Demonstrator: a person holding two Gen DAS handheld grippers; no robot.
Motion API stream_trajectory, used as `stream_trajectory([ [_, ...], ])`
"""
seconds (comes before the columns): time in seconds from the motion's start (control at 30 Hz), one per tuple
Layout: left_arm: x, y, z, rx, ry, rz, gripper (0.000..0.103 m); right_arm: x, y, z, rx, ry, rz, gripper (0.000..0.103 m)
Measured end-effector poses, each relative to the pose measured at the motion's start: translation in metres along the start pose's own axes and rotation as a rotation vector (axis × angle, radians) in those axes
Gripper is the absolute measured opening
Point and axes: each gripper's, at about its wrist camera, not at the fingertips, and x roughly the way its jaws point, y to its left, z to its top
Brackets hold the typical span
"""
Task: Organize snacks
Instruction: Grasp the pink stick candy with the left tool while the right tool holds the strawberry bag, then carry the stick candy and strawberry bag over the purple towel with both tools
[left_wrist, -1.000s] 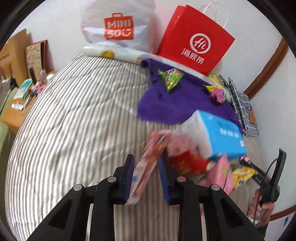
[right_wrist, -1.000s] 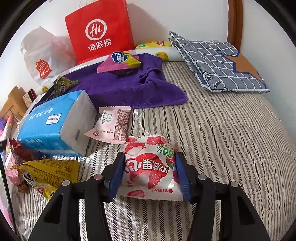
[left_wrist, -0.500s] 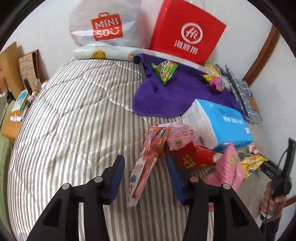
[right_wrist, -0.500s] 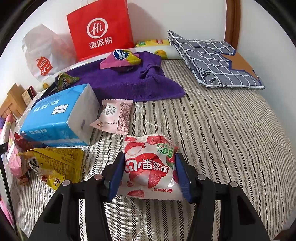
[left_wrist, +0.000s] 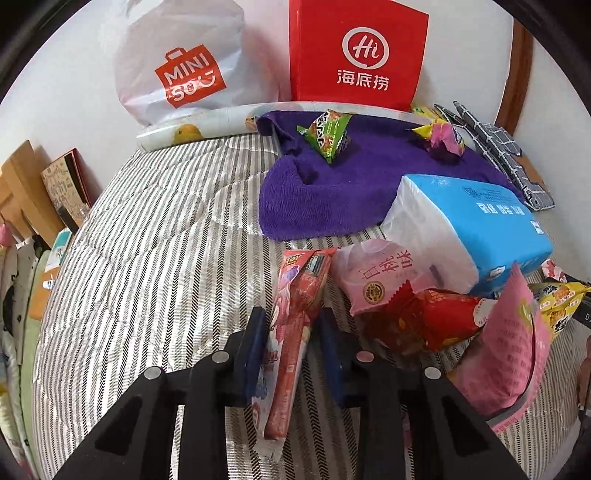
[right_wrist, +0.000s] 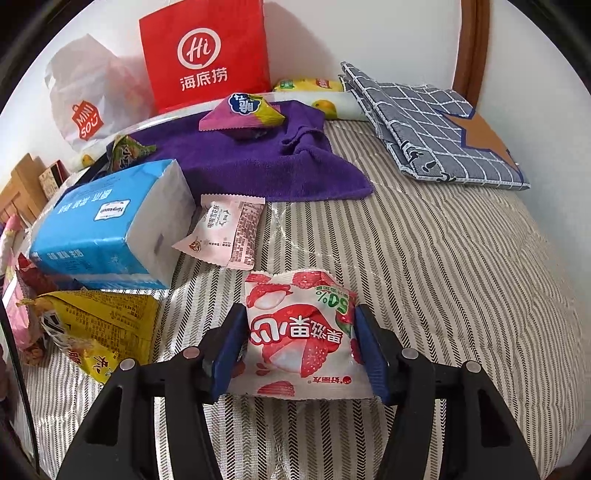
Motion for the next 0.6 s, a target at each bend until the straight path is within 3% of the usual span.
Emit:
stream_trajectory([
  [0.13, 0.000, 0.000, -0.001, -0.007, 0.000, 0.006, 0.030, 0.001, 0.000, -0.001, -0.008, 0.000, -0.001, 0.062],
  [0.23, 0.001, -0.002, -0.001, -0.009, 0.002, 0.013, 0.030, 0.000, -0.002, -0.001, -0.016, -0.002, 0.065, 0.075],
  [0.4, -0.001, 0.001, -0.001, -0.033, 0.001, 0.002, 0.025, -0.004, -0.006, -0.004, 0.010, -0.004, 0.076, 0.075],
  [0.5, -0.006, 0.004, -0.005, -0.052, 0.003, 0.005, 0.019, -0.005, -0.008, -0.004, 0.033, -0.016, 0.024, 0.059],
  [0.6, -0.014, 0.005, -0.011, -0.063, 0.013, -0.007, 0.018, -0.009, -0.005, -0.007, 0.015, -0.014, 0.011, 0.057],
])
